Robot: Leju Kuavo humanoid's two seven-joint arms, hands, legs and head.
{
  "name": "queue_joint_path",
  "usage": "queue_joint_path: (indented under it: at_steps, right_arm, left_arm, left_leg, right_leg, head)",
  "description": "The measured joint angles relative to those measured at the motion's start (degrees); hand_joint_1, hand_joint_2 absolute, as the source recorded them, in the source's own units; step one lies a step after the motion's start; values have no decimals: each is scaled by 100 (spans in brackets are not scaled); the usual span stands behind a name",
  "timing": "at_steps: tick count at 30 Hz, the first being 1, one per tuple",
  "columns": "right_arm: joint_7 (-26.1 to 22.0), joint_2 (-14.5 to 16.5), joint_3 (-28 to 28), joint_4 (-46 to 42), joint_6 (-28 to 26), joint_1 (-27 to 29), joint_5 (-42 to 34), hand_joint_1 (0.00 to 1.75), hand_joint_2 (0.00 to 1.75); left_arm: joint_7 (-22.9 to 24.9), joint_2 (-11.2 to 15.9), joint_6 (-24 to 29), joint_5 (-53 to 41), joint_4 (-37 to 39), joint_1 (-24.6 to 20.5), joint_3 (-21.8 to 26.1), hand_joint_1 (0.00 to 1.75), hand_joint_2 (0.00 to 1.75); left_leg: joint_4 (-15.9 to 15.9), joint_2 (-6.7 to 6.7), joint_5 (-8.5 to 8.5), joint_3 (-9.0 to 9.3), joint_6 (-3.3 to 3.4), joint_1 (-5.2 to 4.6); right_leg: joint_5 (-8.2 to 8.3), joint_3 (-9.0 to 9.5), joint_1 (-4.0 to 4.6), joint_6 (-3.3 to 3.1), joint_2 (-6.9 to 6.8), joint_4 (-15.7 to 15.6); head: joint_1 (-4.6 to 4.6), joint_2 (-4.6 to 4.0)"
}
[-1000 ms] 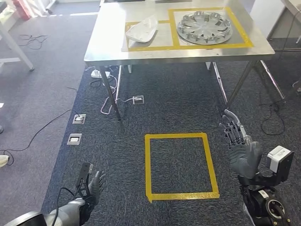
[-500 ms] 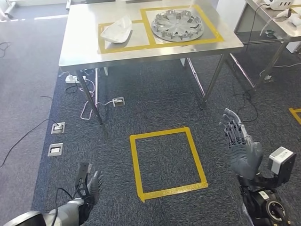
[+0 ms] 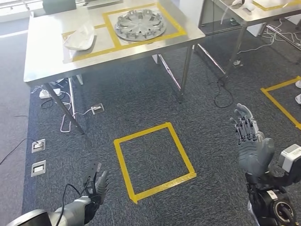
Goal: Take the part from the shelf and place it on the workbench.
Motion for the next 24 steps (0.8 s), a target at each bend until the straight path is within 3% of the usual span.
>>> queue_joint_path:
  at_steps: [2, 3, 4, 5, 6, 8, 10, 12, 14, 16, 18, 19, 20, 22, 24]
  right_arm:
    - [22, -14, 4, -37, -91, 0, -17, 0, 0]
    - [30, -14, 7, -55, -127, 9, -22, 0, 0]
    - [34, -15, 10, -72, -152, 17, -24, 0, 0]
    - [37, -16, 11, -90, -171, 22, -25, 0, 0]
    - [39, -17, 13, -111, -184, 27, -26, 0, 0]
    - [39, -19, 13, -158, -191, 37, -25, 0, 0]
    - [40, -20, 15, -195, -190, 66, -20, 0, 0]
    - [43, -31, 15, -232, -187, 112, -12, 0, 0]
    - [40, -57, 13, -274, -183, 137, -3, 0, 0]
    - [40, -74, 13, -292, -178, 152, 10, 0, 0]
    - [45, -87, 14, -293, -170, 196, 27, 0, 0]
    - [47, -97, 14, -294, -168, 218, 32, 0, 0]
    - [49, -107, 11, -300, -169, 232, 35, 0, 0]
    - [49, -119, 8, -326, -170, 237, 36, 0, 0]
    - [50, -123, 9, -360, -166, 232, 36, 0, 0]
  left_arm:
    - [19, -4, -30, 26, -1, 4, -1, 0, 0]
    - [16, -5, -59, 54, -1, 16, -1, 0, 0]
    - [3, -7, -90, 88, 0, 28, -1, 0, 0]
    - [-17, -9, -125, 118, 0, 36, -1, 0, 0]
    - [-42, -10, -159, 144, 0, 37, -1, 0, 0]
    - [-85, -5, -214, 173, -1, 22, -1, 0, 0]
    - [-108, 4, -252, 184, -1, 6, -1, 0, 0]
    - [-125, -5, -274, 198, -1, 0, -1, 0, 0]
    - [-140, -20, -287, 206, -2, -8, -1, 0, 0]
    - [-149, -28, -297, 205, -3, -5, -1, 0, 0]
    - [-150, -32, -303, 204, -3, 13, -1, 0, 0]
    - [-150, -34, -306, 204, -3, 21, -1, 0, 0]
    - [-150, -37, -307, 203, -3, 26, -1, 0, 0]
    - [-150, -44, -310, 202, -3, 27, -1, 0, 0]
    - [-149, -46, -311, 200, -3, 21, -1, 0, 0]
  left_leg:
    - [828, -245, -357, -404, -19, 13]
    - [1128, -280, -428, -569, -14, 15]
    - [1222, -295, -386, -644, 0, 15]
    - [1057, -312, -224, -591, 22, 14]
    - [677, -360, 12, -430, 53, 14]
    - [-184, -603, 379, -53, 110, 23]
    - [-558, -730, 466, 105, 124, 17]
    - [-612, -605, 482, 129, 140, 21]
    - [-668, -474, 503, 156, 185, 46]
    - [-687, -341, 503, 168, 218, 47]
    - [-685, -203, 493, 166, 229, 41]
    - [-684, -137, 488, 167, 225, 43]
    - [-681, -72, 481, 171, 215, 47]
    - [-669, 53, 455, 194, 175, 54]
    - [-644, 161, 424, 214, 113, 31]
  right_leg:
    - [20, -25, -3, -30, 142, 1]
    - [27, -33, -1, -36, 229, 2]
    - [33, -38, 1, -37, 318, 4]
    - [39, -38, 3, -34, 407, 5]
    - [44, -34, 3, -29, 492, 6]
    - [50, -47, 4, -7, 631, 13]
    - [62, -88, -12, 48, 751, 16]
    - [70, -137, -28, 123, 838, 15]
    - [-82, -261, -8, 190, 629, 222]
    - [-464, -579, -8, 250, 288, 909]
    - [-769, -925, -53, 304, 161, 1673]
    - [-775, -983, -78, 327, 138, 1810]
    - [-665, -913, -100, 347, 111, 1689]
    - [-284, -475, -120, 368, -62, 857]
    - [-69, -103, -88, 317, -229, 162]
  head:
    - [-28, 0]
    - [-39, 0]
    - [-44, 0]
    - [-47, 0]
    - [-52, 0]
    - [-53, 0]
    - [-57, 0]
    - [-69, 0]
    - [-47, 0]
    - [-5, 0]
    - [16, 0]
    - [20, 0]
    - [25, 0]
    - [30, 0]
    - [32, 0]
